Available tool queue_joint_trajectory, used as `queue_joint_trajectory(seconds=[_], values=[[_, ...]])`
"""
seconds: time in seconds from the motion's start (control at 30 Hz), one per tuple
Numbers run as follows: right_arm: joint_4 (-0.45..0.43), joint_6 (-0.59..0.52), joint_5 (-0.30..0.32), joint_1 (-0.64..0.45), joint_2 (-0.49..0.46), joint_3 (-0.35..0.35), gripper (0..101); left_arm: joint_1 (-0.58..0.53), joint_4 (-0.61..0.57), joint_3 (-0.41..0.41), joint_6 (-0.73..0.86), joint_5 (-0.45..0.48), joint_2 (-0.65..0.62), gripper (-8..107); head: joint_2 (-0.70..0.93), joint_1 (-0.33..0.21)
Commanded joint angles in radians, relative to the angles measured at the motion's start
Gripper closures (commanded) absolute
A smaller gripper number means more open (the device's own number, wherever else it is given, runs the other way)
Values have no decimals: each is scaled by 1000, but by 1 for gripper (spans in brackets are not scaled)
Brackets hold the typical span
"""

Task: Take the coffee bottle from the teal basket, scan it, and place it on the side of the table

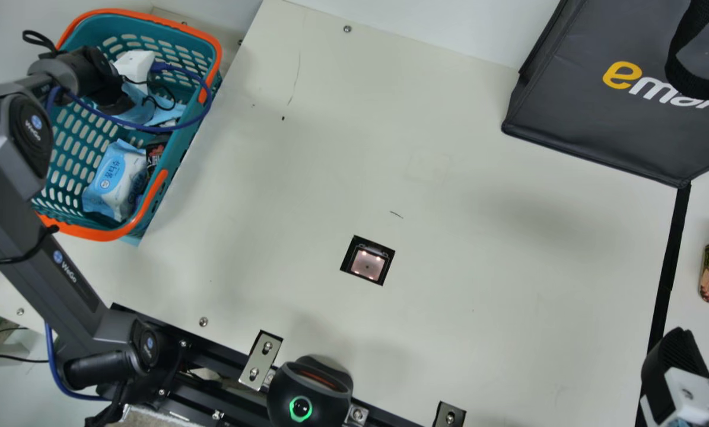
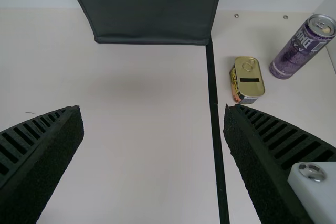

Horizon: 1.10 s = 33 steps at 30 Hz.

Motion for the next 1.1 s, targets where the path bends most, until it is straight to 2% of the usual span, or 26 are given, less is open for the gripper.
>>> queue_joint_trajectory(seconds=[0.0,1.07], values=[[0,0,0,0,0,0,6,4,-6,5,4,5,-13,107,2,-29],[0,0,0,0,0,0,6,42,-95,88,104,66,-239,107,2,-29]])
